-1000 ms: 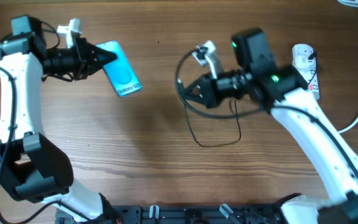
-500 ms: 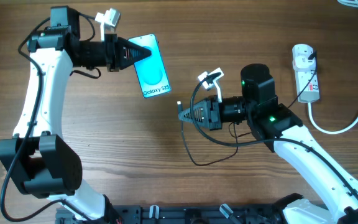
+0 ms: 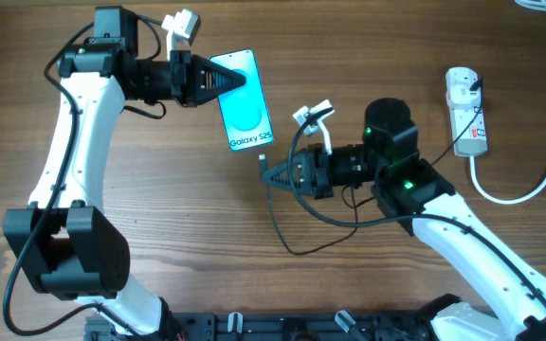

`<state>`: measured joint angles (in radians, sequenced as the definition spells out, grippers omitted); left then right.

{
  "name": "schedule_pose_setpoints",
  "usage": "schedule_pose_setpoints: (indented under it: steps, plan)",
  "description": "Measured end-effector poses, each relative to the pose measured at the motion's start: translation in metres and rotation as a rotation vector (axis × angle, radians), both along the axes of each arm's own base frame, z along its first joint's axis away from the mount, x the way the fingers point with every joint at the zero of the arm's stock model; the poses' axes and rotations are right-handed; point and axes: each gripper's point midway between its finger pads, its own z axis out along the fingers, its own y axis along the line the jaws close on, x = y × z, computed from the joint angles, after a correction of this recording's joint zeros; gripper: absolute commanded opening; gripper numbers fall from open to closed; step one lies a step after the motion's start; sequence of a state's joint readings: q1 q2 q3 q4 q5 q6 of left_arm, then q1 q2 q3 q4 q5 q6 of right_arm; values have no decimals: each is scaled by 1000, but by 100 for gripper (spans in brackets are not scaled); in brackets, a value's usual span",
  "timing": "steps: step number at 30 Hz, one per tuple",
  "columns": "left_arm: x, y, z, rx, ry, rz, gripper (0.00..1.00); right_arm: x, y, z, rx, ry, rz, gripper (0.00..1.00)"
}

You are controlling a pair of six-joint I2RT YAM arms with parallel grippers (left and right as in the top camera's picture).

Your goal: Plug charger to phone and switch on socket

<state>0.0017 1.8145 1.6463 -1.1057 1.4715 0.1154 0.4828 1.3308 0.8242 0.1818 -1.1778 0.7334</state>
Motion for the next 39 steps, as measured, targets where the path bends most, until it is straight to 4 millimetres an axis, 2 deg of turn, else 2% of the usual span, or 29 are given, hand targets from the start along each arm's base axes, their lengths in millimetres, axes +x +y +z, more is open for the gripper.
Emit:
schedule_pose_setpoints:
  steps: [10,16,39]
  plan:
    - [-3,-2,4,-28,14,-13,4,-2,2,1,3,-6,7,4]
    - [-12,-20,1,-7,16,-58,4,-1,2,1,3,-9,2,4]
    - [-8,-12,1,-7,24,-35,4,2,2,0,-2,-12,-14,4]
